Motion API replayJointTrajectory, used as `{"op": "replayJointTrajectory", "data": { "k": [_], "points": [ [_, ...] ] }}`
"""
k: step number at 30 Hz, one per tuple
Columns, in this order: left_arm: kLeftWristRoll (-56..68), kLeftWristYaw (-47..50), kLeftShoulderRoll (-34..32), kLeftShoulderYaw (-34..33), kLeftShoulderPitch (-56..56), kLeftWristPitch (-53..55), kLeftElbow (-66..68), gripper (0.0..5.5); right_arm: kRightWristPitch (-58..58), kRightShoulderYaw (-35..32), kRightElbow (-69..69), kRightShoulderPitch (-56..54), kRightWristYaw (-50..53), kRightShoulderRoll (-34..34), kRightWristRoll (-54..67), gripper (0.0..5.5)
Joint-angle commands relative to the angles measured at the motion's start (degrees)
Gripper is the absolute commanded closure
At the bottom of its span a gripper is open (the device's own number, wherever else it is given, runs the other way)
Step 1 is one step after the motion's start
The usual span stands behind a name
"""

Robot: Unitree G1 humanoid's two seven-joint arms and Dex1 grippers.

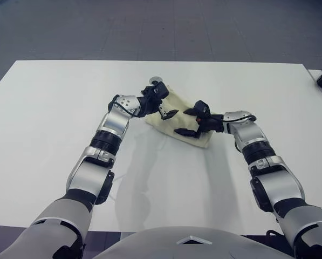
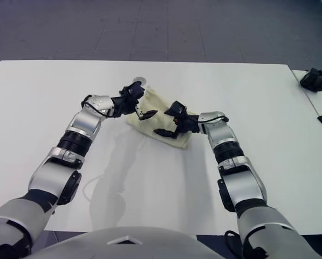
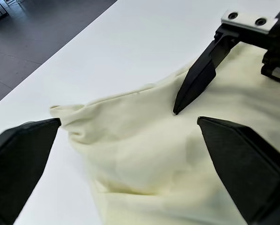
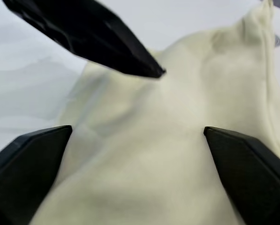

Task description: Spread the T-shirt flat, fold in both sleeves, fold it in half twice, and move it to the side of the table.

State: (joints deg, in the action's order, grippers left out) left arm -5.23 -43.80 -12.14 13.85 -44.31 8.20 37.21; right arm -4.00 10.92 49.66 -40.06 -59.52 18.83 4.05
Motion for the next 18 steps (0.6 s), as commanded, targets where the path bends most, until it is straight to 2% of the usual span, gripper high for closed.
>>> {"op": "replayJointTrajectory", "data": {
  "k": [1, 6, 9, 14, 18],
  "points": [
    [-0.22, -0.63, -0.14, 0.90, 1.69, 0.93, -1.48, 0.10, 0.89, -2.02, 7.92, -1.12, 2.34, -0.39, -0.68, 0.13],
    [-0.34, -0.12, -0.65, 0.83, 2.12, 0.91, -1.43, 0.10, 0.40, -3.68, 9.89, 0.70, 4.77, -0.07, -0.95, 0.13],
    [0.03, 0.59, -1.61, -0.29, 2.14, 1.31, -1.89, 0.10, -3.52, -5.44, 4.85, 5.52, 6.58, 1.47, 0.10, 0.13],
    [0.75, 1.70, -3.64, -2.24, 4.45, 3.33, -6.06, 0.10, -17.93, -6.42, -30.67, 30.66, 5.67, 7.12, 5.66, 0.13],
    [0.30, 1.68, -6.08, -1.90, 11.10, 6.65, -15.55, 0.10, -25.68, -4.89, -54.57, 48.62, 5.46, 12.83, 9.45, 0.13]
  ]
}}
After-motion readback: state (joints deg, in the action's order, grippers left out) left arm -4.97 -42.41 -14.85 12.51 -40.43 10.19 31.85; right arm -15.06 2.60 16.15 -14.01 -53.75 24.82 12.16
